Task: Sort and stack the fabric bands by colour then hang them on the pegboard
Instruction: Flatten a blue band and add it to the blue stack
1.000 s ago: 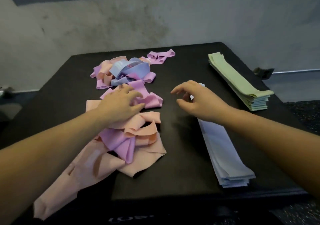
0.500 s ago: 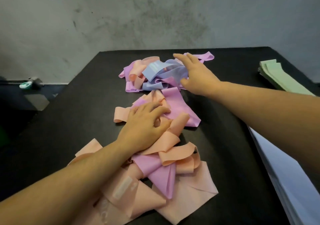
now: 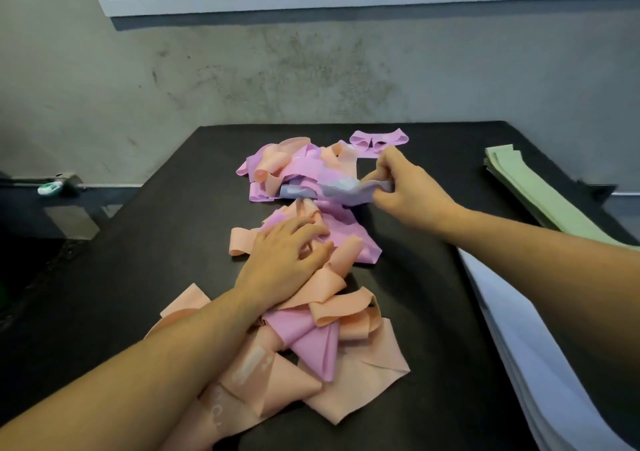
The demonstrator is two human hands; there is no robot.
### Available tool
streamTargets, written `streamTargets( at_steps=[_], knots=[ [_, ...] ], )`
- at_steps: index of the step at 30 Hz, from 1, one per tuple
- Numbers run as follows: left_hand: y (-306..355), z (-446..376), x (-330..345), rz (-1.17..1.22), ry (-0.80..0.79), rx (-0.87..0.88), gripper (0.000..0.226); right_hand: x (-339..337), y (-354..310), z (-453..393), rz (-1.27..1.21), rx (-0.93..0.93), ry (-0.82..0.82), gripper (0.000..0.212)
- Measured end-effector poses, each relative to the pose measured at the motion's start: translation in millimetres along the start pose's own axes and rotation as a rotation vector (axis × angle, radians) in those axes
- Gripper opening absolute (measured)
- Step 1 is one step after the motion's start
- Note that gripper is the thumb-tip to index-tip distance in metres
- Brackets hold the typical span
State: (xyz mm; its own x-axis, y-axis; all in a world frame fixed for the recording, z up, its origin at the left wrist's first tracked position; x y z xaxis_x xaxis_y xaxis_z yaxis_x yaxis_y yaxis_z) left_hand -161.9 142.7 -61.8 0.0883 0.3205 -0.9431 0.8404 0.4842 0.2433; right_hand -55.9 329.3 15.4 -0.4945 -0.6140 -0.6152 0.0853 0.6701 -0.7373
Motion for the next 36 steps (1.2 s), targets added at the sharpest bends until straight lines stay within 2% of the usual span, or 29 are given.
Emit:
streamTargets(
  at_steps=[4, 7, 10, 12, 15, 17, 23, 27, 33, 36],
  knots=[
    [6, 1, -13, -0.074, 0.083, 0.019, 0.054, -21, -24, 31, -0.127, -0.008, 0.031, 0.032],
    [25, -2, -32, -0.078, 0.087, 0.015, 0.069, -35, -43, 54, -0.194, -0.018, 0.060, 0.035],
    [56, -1, -57, 0.120, 0.045, 0.042, 0.099, -49, -60, 75, -0.250, -0.027, 0.080, 0.041],
    [79, 4, -71, 0.269, -0.021, 0.067, 0.108, -60, -73, 89, -0.265, -0.031, 0.095, 0.042],
    [113, 20, -81, 0.486, -0.143, 0.090, 0.090, -73, -90, 109, -0.326, -0.032, 0.101, 0.038],
    [133, 31, -87, 0.604, -0.170, 0.104, 0.074, -79, -100, 122, -0.360, -0.030, 0.088, 0.038],
    [172, 68, -98, 0.692, -0.132, 0.125, 0.049, -96, -127, 158, -0.453, -0.054, 0.102, 0.047],
    [195, 91, -114, 0.757, -0.047, 0.071, 0.019, -106, -142, 181, -0.477, -0.055, 0.113, 0.047],
    [216, 124, -126, 0.913, -0.124, -0.027, 0.006, -110, -154, 215, -0.502, 0.000, 0.174, 0.044],
    [218, 138, -130, 0.969, -0.113, -0.087, 0.010, -110, -152, 230, -0.706, 0.117, 0.176, 0.038]
  ],
)
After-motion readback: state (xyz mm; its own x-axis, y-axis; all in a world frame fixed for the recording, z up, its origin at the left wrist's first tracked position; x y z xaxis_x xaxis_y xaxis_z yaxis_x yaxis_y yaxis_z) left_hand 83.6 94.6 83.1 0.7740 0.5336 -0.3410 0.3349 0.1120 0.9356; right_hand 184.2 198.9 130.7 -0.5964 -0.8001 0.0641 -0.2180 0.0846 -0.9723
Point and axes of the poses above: each hand's wrist, its own z-axis away from the middle knuckle, its own x-axis out of the palm, y = z × x, the point moved 5 cm from there along -z, towards the middle knuckle, and after that the axes turned 12 degrees about -z, right-handed, at the moved point
